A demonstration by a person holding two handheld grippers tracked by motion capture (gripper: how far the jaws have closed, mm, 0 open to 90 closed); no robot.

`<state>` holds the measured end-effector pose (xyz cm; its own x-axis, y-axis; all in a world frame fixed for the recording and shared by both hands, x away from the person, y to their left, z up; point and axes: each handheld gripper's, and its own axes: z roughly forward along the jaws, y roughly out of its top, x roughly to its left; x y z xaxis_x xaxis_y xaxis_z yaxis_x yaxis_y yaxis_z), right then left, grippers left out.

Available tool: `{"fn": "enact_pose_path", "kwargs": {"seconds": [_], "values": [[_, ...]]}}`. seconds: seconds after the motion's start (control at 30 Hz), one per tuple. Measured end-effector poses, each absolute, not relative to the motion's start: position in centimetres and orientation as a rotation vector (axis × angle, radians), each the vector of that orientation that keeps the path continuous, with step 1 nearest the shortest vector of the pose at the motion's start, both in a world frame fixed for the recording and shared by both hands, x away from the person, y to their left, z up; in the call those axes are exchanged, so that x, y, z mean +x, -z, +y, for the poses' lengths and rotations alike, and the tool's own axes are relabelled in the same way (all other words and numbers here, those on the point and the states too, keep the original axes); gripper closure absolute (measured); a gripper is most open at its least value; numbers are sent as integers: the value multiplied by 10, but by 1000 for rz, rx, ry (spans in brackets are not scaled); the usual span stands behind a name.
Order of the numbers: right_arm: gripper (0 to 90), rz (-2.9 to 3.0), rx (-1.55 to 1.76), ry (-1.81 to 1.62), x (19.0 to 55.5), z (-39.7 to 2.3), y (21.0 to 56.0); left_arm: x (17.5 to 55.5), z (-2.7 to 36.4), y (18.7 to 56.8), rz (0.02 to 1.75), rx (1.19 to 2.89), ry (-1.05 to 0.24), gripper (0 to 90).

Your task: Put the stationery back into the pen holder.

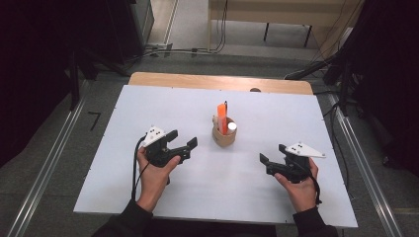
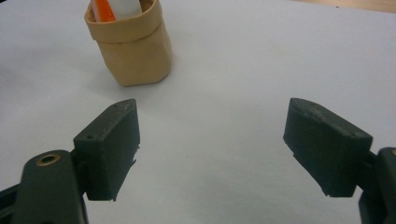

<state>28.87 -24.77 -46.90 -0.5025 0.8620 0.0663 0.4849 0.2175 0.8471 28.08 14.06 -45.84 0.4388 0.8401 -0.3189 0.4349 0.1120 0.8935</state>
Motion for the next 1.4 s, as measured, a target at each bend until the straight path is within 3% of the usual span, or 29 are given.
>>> {"fn": "enact_pose_path", "kwargs": {"seconds": [1.4], "values": [[170, 2025, 1294, -1185, 279, -269, 468, 255, 192, 484, 1255, 1563, -505, 170]]}}
